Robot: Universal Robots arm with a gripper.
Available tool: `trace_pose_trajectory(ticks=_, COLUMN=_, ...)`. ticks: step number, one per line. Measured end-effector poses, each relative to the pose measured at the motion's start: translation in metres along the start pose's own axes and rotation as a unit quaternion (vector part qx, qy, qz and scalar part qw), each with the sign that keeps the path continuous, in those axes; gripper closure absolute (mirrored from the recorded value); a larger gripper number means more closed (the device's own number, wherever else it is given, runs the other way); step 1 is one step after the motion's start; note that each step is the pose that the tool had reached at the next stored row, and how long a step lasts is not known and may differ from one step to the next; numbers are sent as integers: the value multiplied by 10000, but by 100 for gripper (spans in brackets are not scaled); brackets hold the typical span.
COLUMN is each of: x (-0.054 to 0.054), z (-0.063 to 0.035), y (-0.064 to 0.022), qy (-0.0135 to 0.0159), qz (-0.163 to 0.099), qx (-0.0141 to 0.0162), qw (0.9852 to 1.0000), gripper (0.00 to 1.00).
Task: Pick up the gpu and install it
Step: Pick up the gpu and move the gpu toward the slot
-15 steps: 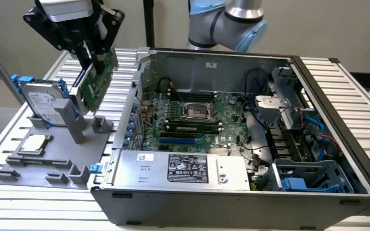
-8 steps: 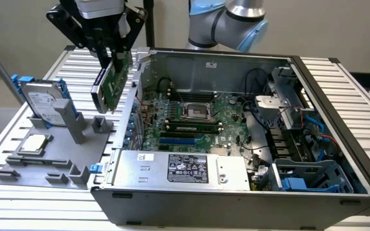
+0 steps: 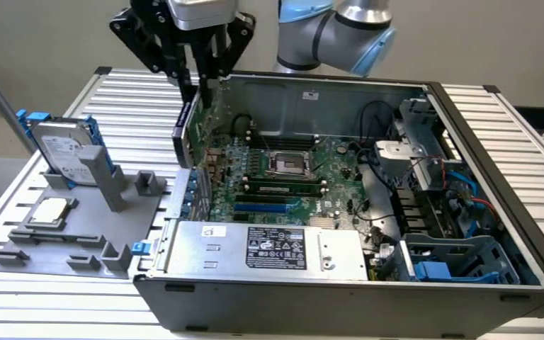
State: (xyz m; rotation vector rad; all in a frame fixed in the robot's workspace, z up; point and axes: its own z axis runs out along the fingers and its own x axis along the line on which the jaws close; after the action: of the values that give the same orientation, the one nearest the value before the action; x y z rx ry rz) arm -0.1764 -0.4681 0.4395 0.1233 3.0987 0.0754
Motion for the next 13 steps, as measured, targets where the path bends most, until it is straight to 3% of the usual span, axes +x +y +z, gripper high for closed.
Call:
trace_pose_trajectory(ticks=5, x=-224, z=36, y=16, qy=0, qz=0, qx=1, qw=10000, gripper=73)
trace_pose_trajectory(ticks=13, x=-575, z=183, y=54, qy=-3, qz=-3, qx=40, qw=10000, gripper=73)
